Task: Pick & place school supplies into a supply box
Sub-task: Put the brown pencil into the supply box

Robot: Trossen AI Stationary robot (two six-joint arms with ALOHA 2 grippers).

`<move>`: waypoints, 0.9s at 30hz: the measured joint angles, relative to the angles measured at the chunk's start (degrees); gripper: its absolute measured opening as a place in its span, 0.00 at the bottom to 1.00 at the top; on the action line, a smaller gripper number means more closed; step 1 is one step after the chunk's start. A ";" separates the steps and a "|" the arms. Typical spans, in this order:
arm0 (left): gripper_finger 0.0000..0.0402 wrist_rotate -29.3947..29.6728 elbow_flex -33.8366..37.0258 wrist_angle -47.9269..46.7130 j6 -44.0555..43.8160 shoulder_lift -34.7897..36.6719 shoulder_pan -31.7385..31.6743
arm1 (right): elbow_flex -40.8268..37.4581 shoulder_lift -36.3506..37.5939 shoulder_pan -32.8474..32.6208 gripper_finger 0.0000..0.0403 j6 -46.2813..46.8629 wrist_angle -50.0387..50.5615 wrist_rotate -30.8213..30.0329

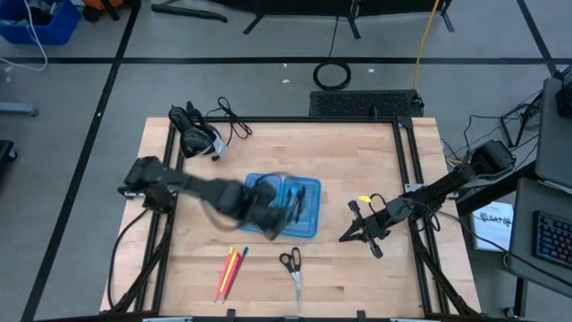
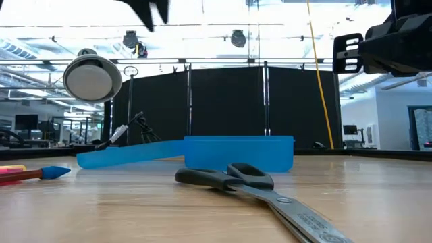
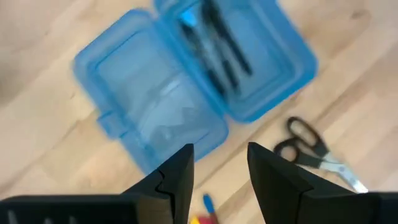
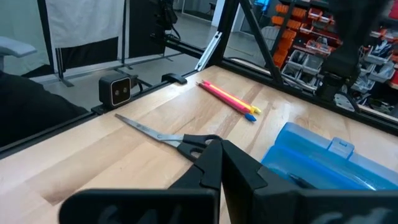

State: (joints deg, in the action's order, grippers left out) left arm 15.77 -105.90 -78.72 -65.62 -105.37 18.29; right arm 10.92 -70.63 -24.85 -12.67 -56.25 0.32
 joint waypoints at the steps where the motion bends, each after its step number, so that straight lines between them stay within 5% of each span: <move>1: 0.38 1.24 1.34 -0.63 -2.65 0.79 1.96 | 0.00 0.00 -0.01 0.00 0.00 0.14 0.00; 7: 0.38 1.42 12.68 3.00 -5.36 1.94 9.67 | 0.00 0.00 0.00 0.00 0.00 -0.69 0.02; 17: 0.38 -8.82 36.84 26.32 -18.52 6.87 13.40 | 0.00 0.02 0.00 0.00 2.19 -0.38 -0.05; 27: 0.38 -14.26 41.08 32.53 -21.42 5.90 12.53 | 0.00 0.00 0.00 0.00 1.68 1.50 -0.20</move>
State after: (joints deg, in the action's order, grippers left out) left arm 1.51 -64.81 -46.19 -87.04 -99.47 30.82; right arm 10.92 -70.63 -24.85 -10.98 -54.75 0.12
